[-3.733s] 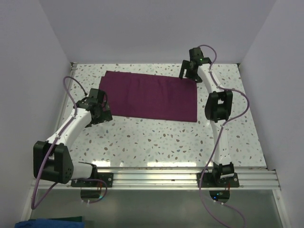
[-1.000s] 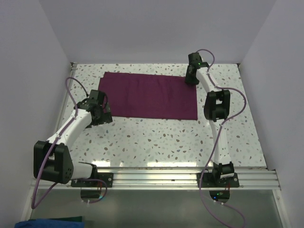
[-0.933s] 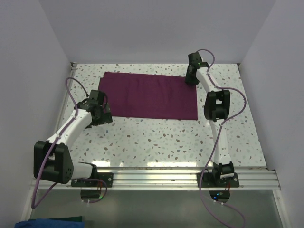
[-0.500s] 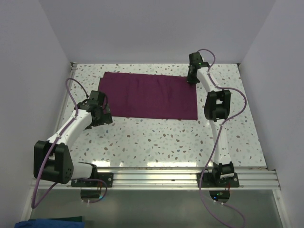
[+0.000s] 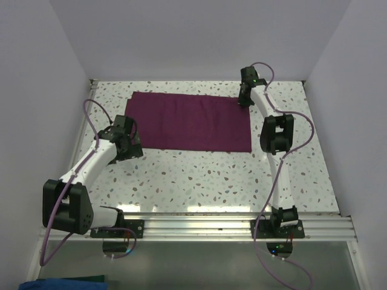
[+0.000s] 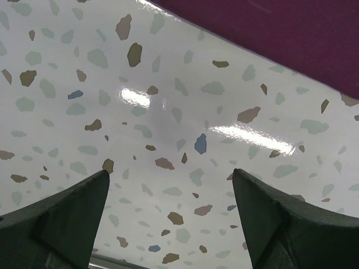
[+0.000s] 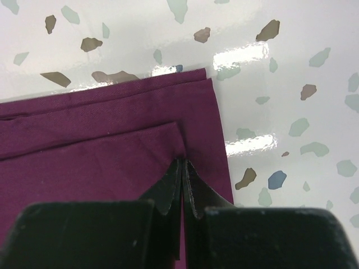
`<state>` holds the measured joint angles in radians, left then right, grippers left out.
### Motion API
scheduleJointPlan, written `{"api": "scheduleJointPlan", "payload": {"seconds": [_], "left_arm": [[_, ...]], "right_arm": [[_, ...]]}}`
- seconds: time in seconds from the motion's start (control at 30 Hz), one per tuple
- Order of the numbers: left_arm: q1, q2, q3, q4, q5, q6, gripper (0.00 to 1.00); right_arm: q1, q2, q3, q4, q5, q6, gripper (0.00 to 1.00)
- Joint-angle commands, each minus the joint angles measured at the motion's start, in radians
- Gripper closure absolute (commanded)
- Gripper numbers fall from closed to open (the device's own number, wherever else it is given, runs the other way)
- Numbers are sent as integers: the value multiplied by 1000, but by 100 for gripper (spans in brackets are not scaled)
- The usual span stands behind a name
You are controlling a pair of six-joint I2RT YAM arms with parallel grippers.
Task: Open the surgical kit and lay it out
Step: Open the surgical kit at the center of the board.
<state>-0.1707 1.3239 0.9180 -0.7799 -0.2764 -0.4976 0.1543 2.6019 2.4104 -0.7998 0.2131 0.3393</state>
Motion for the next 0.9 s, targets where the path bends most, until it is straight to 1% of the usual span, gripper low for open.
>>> {"api": "scheduleJointPlan", "payload": {"seconds": [0.0,0.2,0.4,0.53,0.6,0.67,0.7,0.77,0.8,0.83,0.87], "left_arm": [[-1,-28,53,-21,-29,-16,5],[-1,-28,142,-51,-41,-16,5],[-1,-43,202,-76,-55,-13,4],[-1,-55,240,-84,-70,-12,4],[0,-49,272,-85,-78,-7,3],[0,-40,297,-87,-80,-4,3],[0,-29,323,-87,-76,-2,2],[0,-8,347,-85,-72,-1,2],[-1,0,373,-81,-67,-1,2],[-1,9,386,-78,-66,1,2],[0,24,400,-73,-64,1,2]], "right_arm": [[4,-110,1,24,-58,-6,100],[14,-219,-49,43,-103,-3,100],[27,-316,-158,56,-126,-3,100],[59,-410,-315,88,-173,7,100],[97,-481,-414,103,-181,12,100],[135,-526,-476,108,-192,17,100],[149,-583,-540,109,-196,21,100],[188,-644,-608,110,-210,27,100],[201,-676,-676,105,-210,30,100],[214,-751,-713,99,-210,32,100],[240,-788,-752,91,-234,43,100]]}}
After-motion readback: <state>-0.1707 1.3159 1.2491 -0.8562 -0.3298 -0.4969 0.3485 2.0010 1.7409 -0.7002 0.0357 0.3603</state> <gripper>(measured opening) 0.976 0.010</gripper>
